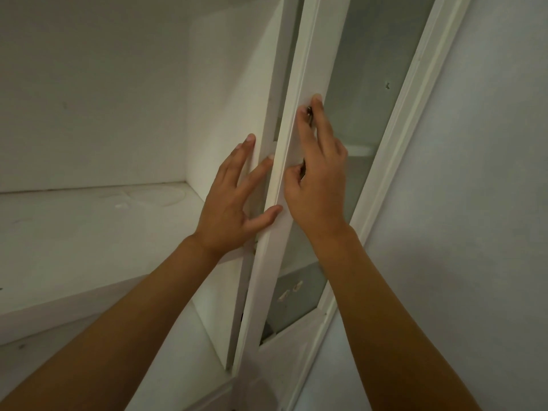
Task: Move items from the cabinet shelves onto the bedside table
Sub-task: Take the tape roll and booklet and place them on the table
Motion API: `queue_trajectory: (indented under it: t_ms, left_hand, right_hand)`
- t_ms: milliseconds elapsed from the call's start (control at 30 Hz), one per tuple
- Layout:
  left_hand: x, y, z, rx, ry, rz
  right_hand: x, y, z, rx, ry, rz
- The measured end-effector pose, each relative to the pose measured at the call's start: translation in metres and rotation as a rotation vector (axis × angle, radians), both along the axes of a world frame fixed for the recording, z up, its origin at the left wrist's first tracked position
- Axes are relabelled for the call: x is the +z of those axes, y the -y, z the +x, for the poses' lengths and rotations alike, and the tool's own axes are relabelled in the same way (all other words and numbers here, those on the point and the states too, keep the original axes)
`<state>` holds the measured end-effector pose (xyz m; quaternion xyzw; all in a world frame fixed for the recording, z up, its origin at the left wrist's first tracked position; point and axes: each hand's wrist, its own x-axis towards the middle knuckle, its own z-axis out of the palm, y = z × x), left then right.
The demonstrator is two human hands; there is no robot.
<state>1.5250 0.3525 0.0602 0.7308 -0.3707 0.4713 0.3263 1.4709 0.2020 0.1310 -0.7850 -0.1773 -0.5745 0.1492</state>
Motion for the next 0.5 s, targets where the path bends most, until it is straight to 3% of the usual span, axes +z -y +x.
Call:
queue_trajectory:
  t_ms: [200,500]
  left_hand:
    - [0.001,0.001,0.001,-0.02,0.015,-0.024]
    - [0.0,0.004,-0.004,-0.019,-0.004,-0.018]
  right_hand:
    - [-0.001,0.0,0.007,-0.019,0.018,0.005]
    - [0.013,0.012,0.002,-0.074,-0.028,-0.144]
